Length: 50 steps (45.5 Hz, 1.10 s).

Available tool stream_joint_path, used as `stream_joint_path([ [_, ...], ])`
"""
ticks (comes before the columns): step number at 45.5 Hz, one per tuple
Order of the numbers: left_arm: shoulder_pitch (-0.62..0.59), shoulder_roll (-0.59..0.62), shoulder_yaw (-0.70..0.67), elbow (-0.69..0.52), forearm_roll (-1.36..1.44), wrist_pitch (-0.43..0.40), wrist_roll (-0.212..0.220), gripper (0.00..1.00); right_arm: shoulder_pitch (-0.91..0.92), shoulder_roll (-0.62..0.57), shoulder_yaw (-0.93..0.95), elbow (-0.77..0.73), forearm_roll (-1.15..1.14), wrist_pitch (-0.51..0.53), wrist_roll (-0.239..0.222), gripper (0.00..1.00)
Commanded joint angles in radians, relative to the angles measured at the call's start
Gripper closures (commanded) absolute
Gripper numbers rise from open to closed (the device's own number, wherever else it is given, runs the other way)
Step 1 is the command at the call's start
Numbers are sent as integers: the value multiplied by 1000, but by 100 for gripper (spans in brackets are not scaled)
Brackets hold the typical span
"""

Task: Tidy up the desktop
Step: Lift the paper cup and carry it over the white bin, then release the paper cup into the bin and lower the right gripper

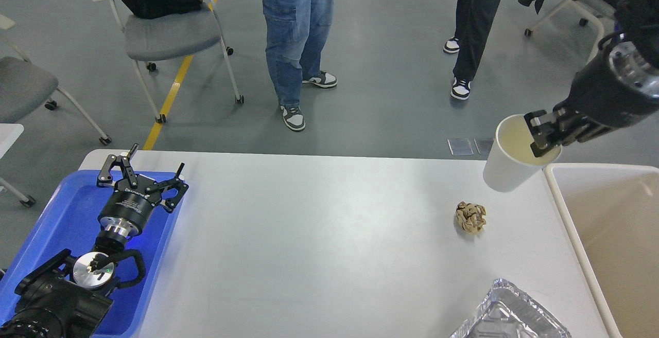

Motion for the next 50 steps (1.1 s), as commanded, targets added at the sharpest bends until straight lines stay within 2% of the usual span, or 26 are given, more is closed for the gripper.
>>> stream_joint_path([
  [1, 0, 2, 0, 0, 0, 0, -2, 0, 27, -109, -49, -128, 1, -6, -7, 100],
  [4, 0, 0, 0, 0, 0, 0, -1, 0, 11, -155, -64, -171, 2, -21, -9, 100],
  [7, 0, 0, 0, 0, 0, 0, -2, 0, -19, -222, -79, -205, 4, -88, -9, 100],
  [15, 0, 0, 0, 0, 0, 0, -2, 0, -219, -380, -40, -315, 88, -410, -10, 100],
  [22, 0, 0, 0, 0, 0, 0, -2, 0, -470, -455, 143, -430, 284, -641, -10, 100],
  [33, 0, 0, 1, 0, 0, 0, -2, 0, -812, -488, 480, -568, 614, -852, -10, 100],
  [40, 0, 0, 2, 0, 0, 0, -2, 0, -1030, -456, 671, -718, 824, -923, -13, 100],
  [44, 0, 0, 2, 0, 0, 0, -2, 0, -1153, -425, 781, -838, 916, -931, -56, 100],
  [50, 0, 0, 2, 0, -2, 0, -2, 0, -1352, -342, 974, -1080, 930, -926, -171, 100],
])
